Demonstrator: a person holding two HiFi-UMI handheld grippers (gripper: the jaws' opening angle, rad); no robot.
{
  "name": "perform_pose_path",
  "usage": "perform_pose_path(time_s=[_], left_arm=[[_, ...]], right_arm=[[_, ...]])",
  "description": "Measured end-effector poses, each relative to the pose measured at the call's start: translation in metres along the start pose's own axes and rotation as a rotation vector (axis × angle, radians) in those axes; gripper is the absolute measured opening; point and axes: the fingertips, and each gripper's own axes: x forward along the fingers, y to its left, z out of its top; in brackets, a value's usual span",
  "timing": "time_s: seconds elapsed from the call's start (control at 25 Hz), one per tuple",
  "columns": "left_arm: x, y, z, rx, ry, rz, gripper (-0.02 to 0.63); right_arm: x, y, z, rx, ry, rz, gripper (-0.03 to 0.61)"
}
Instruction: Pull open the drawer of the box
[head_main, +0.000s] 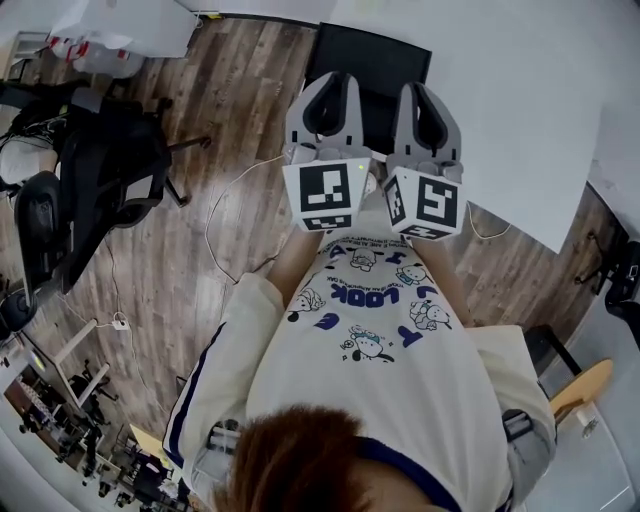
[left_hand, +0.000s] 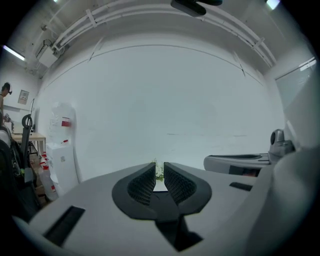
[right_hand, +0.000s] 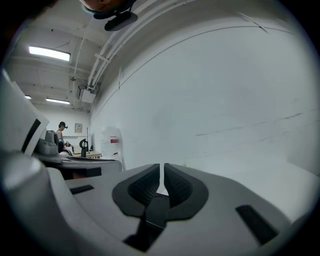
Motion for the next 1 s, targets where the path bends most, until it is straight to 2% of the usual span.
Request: perform_pose_path(time_s=[0.4, 1.0], left_arm=[[-0.003, 0.003, 0.014, 0.015, -0.027, 0.024, 0.058], [0.0, -0.005, 0.018, 0.025, -0.033, 0.007, 0.058]], right_arm=[[0.0, 0.003, 0.013, -0.004, -0.023, 0.017, 0.044], [0.003, 0.002, 0.018, -0.017, -0.033, 0.023, 0.044]])
